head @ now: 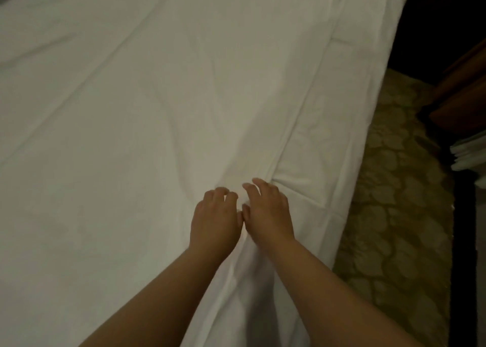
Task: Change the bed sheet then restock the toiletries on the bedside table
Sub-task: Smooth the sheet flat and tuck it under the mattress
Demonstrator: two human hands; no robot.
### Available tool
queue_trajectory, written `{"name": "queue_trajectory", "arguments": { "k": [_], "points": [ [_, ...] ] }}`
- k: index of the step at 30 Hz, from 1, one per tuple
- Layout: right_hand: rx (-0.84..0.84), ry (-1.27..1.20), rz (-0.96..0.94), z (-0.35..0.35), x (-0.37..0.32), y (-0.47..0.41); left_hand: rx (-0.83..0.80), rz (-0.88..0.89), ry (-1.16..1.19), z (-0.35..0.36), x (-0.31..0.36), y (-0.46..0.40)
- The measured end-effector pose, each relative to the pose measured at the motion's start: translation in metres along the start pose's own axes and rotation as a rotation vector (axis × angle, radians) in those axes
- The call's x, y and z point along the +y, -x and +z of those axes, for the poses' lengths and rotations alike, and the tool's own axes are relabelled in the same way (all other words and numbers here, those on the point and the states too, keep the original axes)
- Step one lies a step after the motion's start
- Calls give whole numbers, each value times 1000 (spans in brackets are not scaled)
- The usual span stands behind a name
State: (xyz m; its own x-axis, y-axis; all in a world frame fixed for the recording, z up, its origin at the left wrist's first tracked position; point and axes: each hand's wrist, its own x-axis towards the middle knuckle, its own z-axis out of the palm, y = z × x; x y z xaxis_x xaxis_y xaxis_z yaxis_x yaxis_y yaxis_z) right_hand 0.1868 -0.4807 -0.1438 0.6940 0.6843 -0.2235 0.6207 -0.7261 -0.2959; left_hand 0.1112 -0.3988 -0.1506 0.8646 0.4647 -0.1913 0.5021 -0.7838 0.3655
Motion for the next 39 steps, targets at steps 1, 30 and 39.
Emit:
{"name": "queue_trajectory", "arguments": {
  "k": [1,30,39],
  "points": [
    [11,15,-20,-7,3,-10,-13,11,-12,-1,4,-8],
    [-48,-41,-219,-169,302,-285,313,-353,-24,-11,223,-393],
    [3,26,-286,-232,334,-479,273,-298,-21,11,240,-537]
  ]
}}
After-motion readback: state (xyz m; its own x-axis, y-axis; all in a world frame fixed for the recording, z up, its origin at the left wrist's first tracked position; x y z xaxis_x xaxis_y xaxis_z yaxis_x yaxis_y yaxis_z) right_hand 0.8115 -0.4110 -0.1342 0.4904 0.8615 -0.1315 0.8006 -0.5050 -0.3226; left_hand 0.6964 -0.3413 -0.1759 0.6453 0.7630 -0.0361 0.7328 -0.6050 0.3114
